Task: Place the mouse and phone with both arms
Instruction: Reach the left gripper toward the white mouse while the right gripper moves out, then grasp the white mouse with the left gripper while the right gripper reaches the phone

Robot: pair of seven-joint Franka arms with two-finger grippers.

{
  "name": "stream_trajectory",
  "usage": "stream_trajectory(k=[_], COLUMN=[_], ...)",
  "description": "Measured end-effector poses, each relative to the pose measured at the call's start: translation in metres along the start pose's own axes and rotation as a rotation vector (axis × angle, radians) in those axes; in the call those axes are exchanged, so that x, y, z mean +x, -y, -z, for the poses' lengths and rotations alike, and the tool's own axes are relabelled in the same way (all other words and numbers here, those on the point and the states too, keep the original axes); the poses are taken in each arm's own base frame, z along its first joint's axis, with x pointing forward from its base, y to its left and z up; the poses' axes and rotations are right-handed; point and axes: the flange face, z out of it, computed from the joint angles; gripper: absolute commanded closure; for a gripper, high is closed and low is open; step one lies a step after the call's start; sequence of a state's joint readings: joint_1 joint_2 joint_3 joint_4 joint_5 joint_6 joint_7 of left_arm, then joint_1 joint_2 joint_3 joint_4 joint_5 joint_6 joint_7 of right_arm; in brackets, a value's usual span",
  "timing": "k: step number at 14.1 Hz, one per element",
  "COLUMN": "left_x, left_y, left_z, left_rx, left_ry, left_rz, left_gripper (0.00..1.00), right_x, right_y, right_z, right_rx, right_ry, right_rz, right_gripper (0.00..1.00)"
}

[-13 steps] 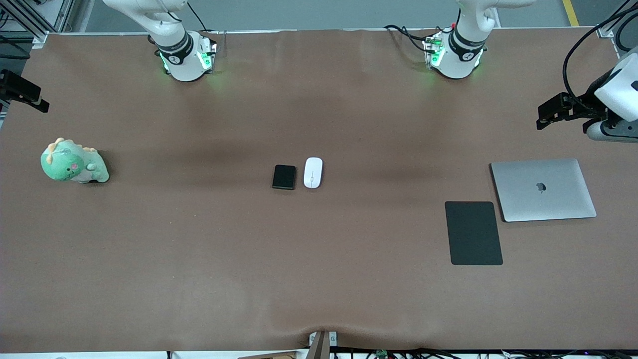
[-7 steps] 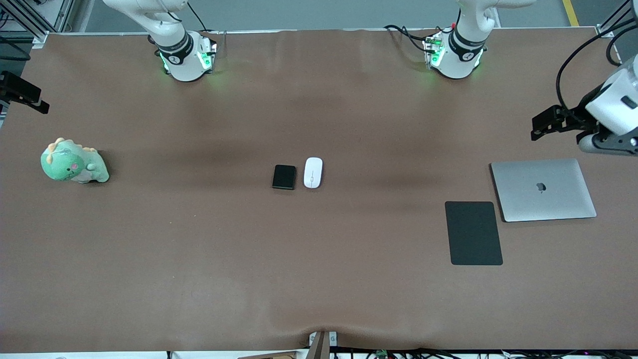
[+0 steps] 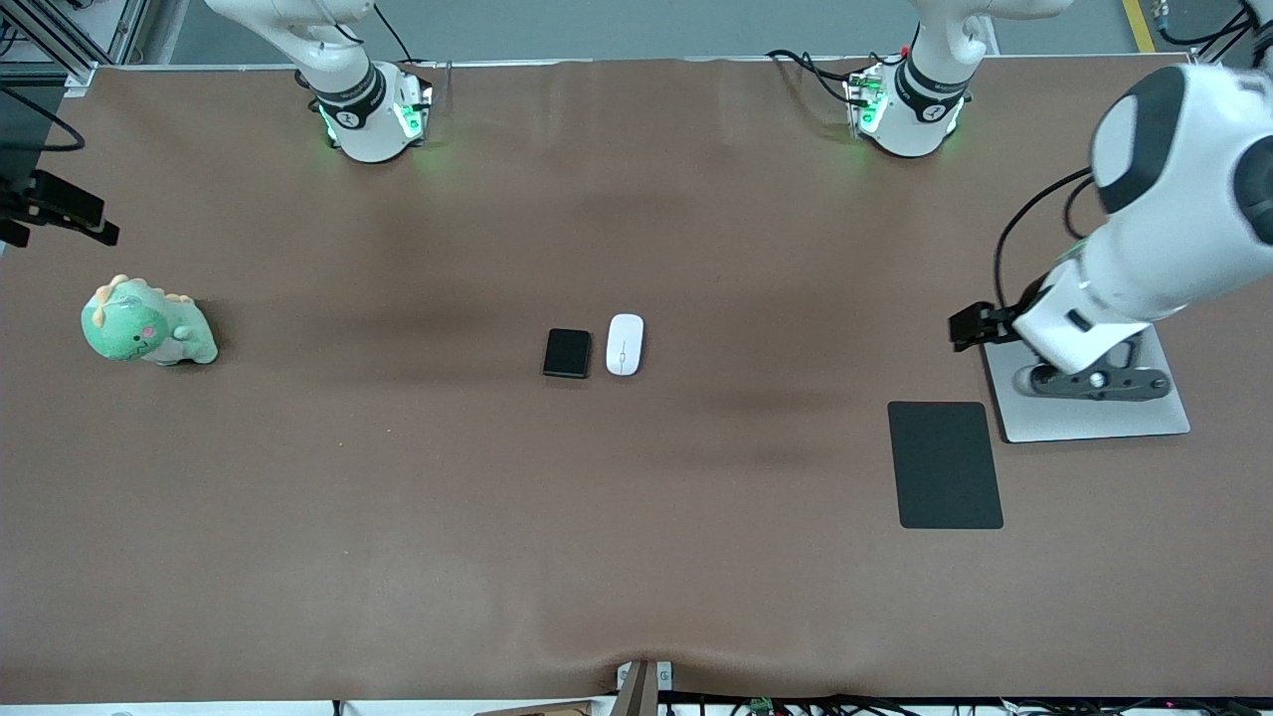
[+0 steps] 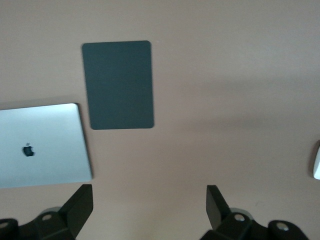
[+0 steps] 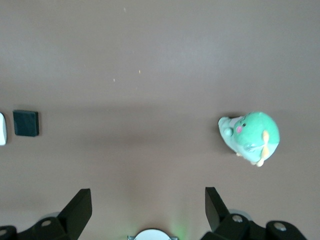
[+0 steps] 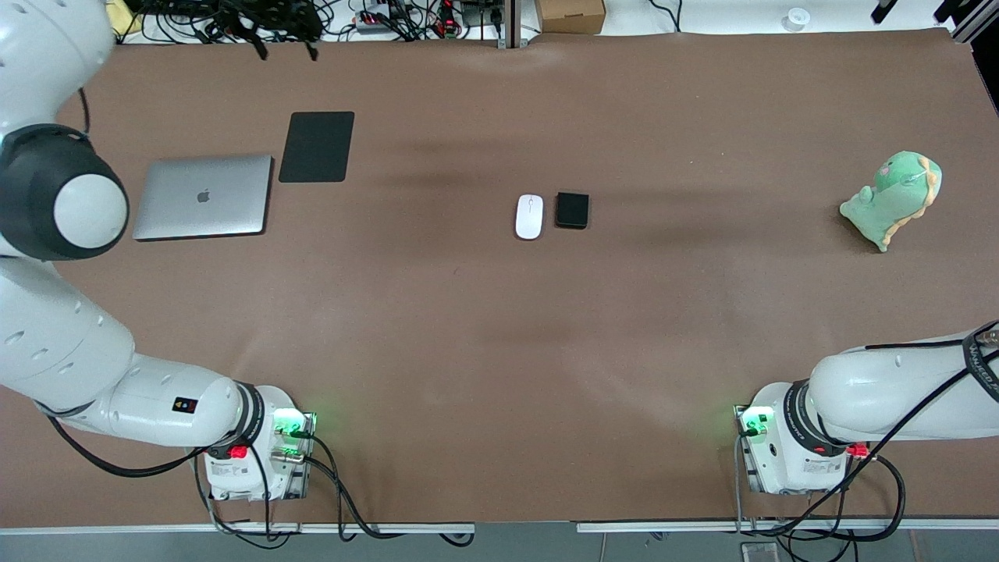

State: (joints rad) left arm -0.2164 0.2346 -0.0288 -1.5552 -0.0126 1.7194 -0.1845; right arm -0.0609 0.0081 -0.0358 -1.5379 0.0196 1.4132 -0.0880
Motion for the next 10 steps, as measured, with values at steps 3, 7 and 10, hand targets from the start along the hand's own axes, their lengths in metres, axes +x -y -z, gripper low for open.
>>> stream_trajectory(k=[3,7,10], left_x=[0.0,-0.011,-0.031], left_y=[-0.074,-0.182,-0.246], left_z=[-0.042,-0.091,-0.119], left_rx=[0.012,0.029,0.036], left_ry=[0.03,0.044,0.041], left_rz=[0.013,0.01,-0.023], left_gripper=[0.0,0.0,0.0], right_x=[0.01,0.021,0.027], right_y=[-0.001,0.001,0.005], right_z=[-0.056,-0.122,-0.142], right_rx=[0.007,0.01,0.009], right_ry=[0.083,0.141,0.15], right_rz=[-0.001,0.003,0.012], right_gripper=[0.0,0.0,0.0])
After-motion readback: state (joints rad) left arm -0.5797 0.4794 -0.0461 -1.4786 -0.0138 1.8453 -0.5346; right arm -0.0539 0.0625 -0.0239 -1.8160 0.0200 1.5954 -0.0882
